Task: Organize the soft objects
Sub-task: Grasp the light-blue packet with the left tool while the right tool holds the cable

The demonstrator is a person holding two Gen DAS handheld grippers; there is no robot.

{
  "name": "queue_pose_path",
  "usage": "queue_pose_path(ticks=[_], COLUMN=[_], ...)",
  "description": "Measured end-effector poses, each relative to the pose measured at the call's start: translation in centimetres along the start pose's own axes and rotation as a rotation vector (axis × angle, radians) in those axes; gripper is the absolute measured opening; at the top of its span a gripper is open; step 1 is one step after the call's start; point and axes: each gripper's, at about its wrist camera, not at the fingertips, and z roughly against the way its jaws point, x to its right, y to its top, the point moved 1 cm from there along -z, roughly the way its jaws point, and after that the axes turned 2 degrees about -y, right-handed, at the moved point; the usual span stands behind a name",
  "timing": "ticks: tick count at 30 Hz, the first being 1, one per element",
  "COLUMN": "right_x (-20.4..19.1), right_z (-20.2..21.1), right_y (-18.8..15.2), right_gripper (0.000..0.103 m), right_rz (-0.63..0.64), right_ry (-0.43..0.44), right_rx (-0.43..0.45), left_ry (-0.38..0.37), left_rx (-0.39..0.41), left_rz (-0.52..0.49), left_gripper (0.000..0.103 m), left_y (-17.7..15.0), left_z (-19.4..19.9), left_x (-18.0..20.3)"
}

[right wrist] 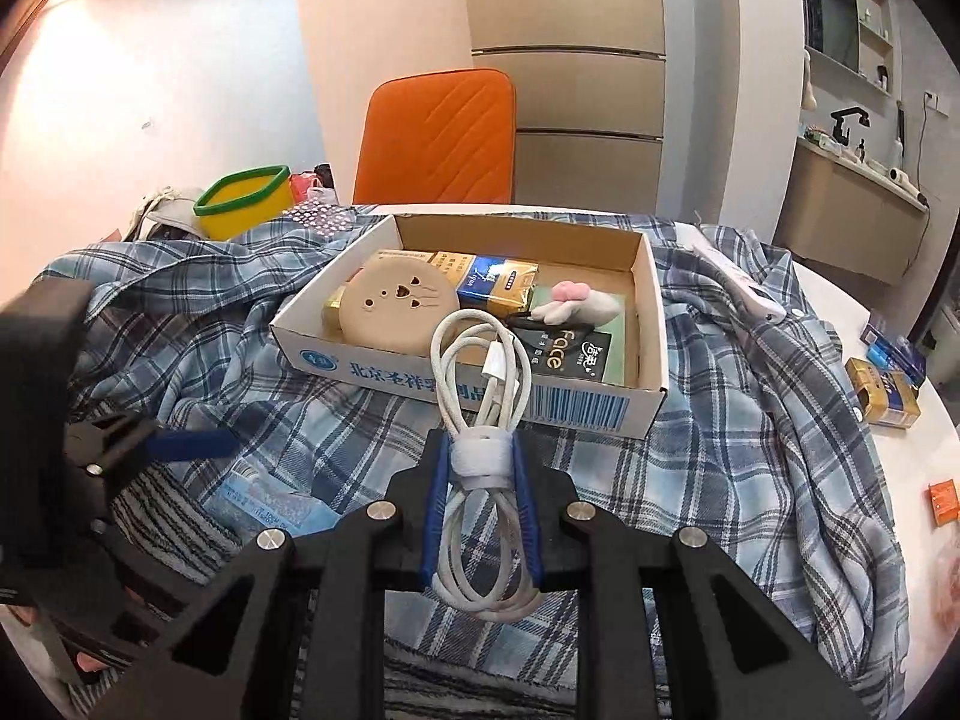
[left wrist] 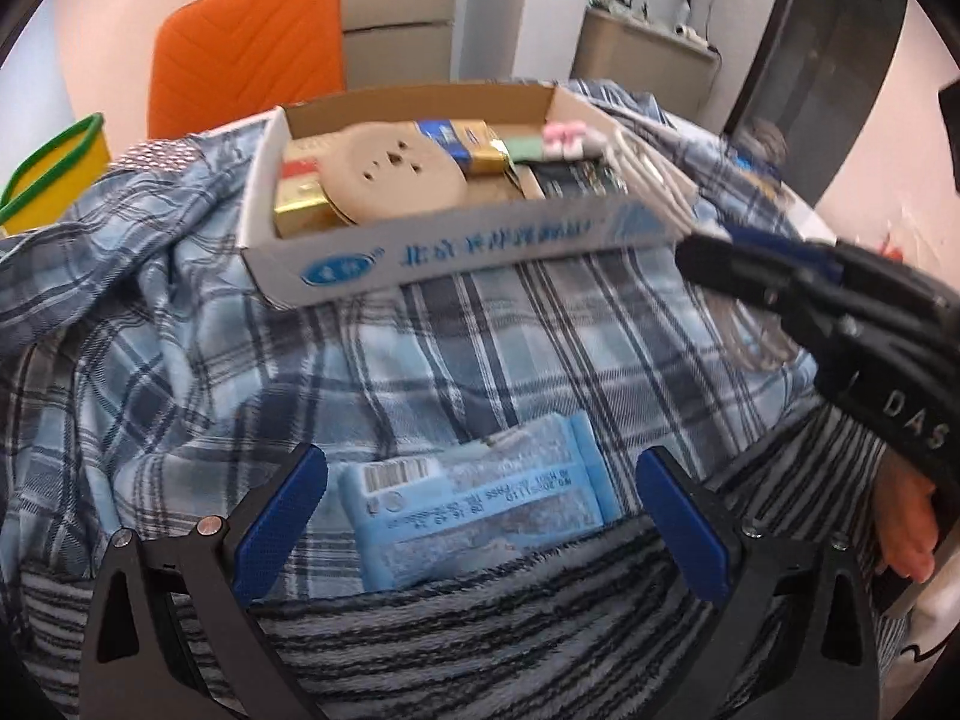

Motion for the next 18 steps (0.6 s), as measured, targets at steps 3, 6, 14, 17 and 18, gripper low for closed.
queue_pose_path(ticks=[3,6,14,17,18], right_x=[0.0,-0.1,0.0,0.0,0.0], right_z=[0.0,0.0,0.1,0.3,0.3], right_y=[0.0,0.0,-0.1,-0.1,-0.1], right_gripper=[0.023,0.023,0.023,0.023,0.023], right_rz=[0.0,0.0,0.0,0.001,0.002], right_ry=[-0.002,-0.001,-0.006,-0.011,-0.012], right_rx=[0.0,-0.001,0.009,0.017,0.022], left_ry=[0.011,0.006,-0.004,0.01,0.02], left_rx=[-0.018,-0.03,0.021,0.064,0.083], left_rz=[0.001,0.012,0.0,0.008,0.008], left_gripper=[0.102,0.089,0.079,0.079,0.079], left_y=[-0.1,-0.1,-0.1,-0.2,-0.1], left_z=[-0.2,-0.4,0.4,1.3,1.6], left_x=[0.0,-0.2,0.0,-0.1,-0.1])
